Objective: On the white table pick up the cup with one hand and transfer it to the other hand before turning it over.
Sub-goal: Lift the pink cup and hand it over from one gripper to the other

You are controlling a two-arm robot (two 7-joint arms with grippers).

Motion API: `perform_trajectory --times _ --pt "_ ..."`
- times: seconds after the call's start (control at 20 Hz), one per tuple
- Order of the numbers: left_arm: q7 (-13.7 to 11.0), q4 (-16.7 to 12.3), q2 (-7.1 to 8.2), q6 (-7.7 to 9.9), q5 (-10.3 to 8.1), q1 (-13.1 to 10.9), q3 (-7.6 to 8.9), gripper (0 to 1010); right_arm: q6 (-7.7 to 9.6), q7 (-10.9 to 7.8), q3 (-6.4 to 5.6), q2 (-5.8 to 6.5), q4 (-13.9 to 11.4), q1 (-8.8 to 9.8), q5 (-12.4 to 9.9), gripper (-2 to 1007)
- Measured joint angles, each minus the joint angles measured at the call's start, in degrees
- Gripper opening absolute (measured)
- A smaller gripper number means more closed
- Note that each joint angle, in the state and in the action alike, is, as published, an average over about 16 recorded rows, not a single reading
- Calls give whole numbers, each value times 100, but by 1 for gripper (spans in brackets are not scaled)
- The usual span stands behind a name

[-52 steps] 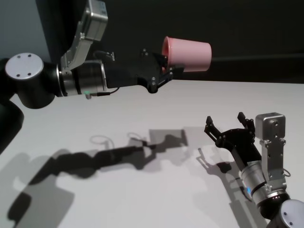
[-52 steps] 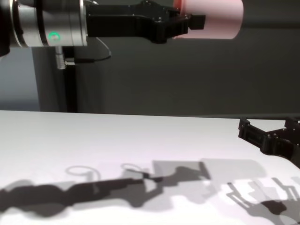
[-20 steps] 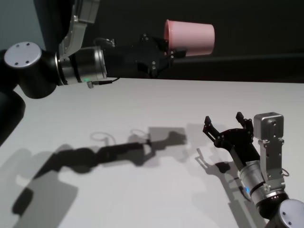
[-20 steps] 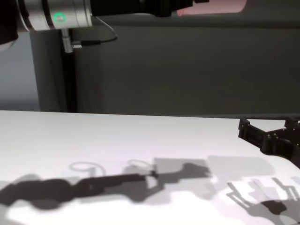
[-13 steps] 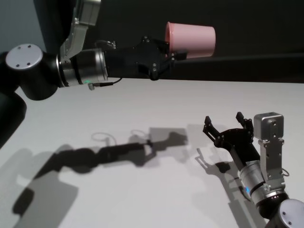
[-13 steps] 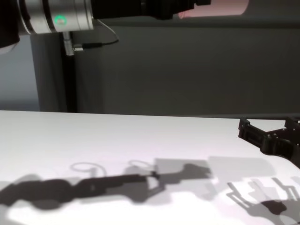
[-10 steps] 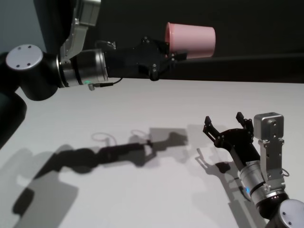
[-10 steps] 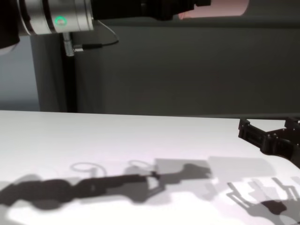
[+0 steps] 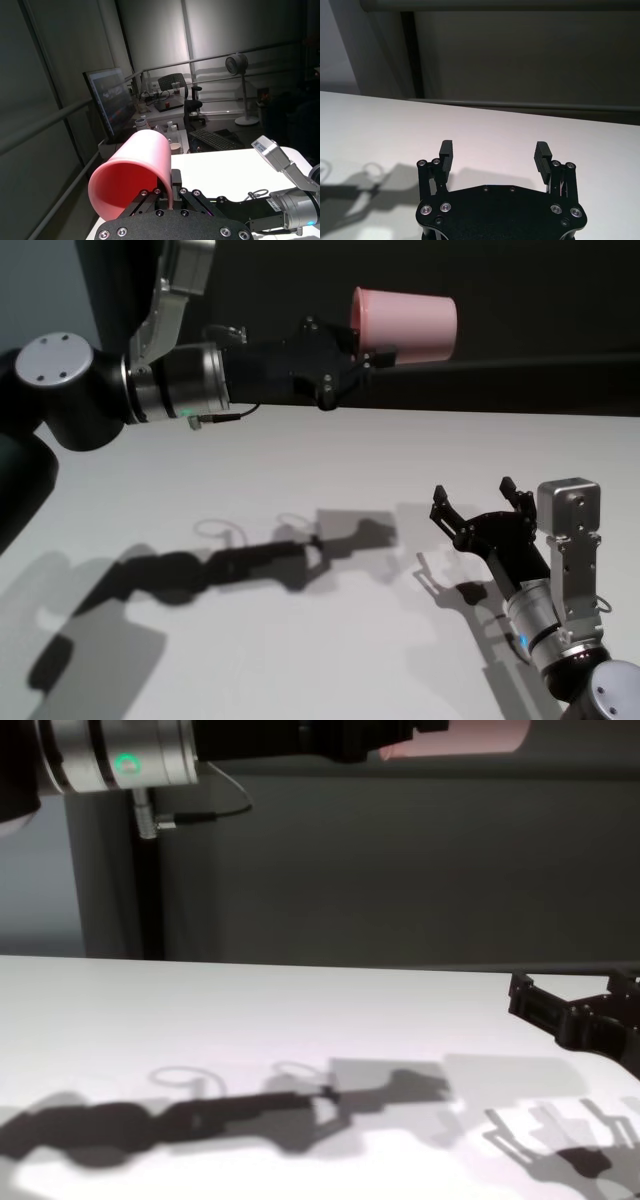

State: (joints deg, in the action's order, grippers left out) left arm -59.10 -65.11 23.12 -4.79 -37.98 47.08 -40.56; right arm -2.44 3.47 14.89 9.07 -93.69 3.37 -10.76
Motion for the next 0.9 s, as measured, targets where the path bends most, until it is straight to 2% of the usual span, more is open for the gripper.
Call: perform_trajectory --times 0.25,0.45,0.65,0.9 --pt "2 -2 1 -1 1 1 0 48 0 -8 -5 -5 0 0 -8 1002" --pt "3 -2 0 -1 2 1 0 48 -5 -76 -64 -56 -2 6 -121 1002" --pt "4 -1 -1 -1 3 1 0 48 -38 -238 -200 -170 -5 18 -405 1002" --pt "5 -1 -2 -1 4 1 0 48 -118 -554 -457 -375 -2 37 -958 1002"
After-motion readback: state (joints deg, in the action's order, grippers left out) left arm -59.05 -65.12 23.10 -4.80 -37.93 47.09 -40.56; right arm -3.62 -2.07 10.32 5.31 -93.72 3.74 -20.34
